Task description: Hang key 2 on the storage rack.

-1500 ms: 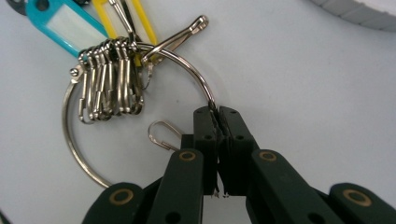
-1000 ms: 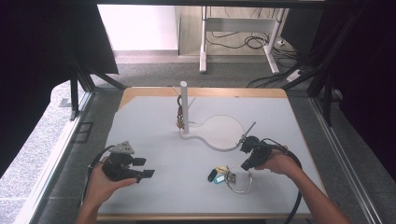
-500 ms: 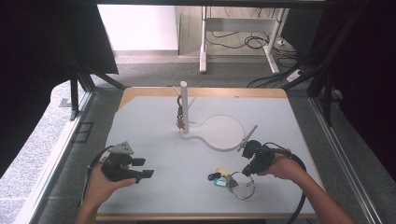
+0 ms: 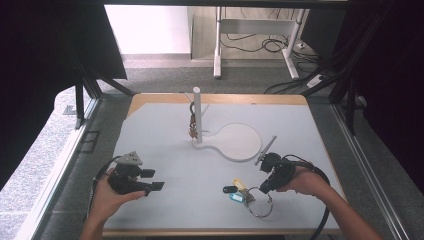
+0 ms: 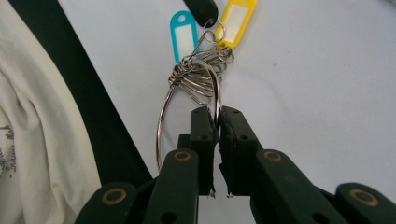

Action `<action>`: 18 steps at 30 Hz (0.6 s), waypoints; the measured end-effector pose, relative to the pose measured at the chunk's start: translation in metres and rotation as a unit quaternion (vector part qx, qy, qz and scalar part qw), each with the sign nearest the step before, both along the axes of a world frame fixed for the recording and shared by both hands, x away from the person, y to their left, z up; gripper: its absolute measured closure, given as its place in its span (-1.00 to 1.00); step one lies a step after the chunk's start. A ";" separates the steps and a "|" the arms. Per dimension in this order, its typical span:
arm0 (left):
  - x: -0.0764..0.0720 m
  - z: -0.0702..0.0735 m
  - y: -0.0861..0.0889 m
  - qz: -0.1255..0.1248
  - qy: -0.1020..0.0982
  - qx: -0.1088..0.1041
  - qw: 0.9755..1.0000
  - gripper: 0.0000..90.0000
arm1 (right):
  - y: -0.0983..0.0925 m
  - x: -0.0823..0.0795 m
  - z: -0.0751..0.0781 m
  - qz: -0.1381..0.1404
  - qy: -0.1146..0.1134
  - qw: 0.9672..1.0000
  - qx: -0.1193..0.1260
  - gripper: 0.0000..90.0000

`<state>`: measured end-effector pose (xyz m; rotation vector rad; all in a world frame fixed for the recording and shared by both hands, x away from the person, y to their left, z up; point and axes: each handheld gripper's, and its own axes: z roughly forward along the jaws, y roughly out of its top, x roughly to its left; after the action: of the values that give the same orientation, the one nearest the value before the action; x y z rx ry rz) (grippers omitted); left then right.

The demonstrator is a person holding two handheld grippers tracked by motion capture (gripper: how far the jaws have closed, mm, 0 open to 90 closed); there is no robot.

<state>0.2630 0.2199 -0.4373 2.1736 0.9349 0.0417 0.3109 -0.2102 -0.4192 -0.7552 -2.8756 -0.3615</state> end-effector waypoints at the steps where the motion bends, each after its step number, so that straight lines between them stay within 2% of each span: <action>1: 0.000 0.000 0.000 0.001 0.000 -0.001 1.000 -0.15 | 0.001 -0.001 0.000 0.000 0.003 1.000 -0.002 0.85; 18: 0.000 0.000 0.001 0.002 -0.001 -0.002 1.000 -0.15 | 0.005 -0.010 -0.002 0.005 0.046 0.999 0.005 0.73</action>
<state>0.2632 0.2205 -0.4375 2.1684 0.9373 0.0437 0.3010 -0.2056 -0.4210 -0.7366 -2.7890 -0.3306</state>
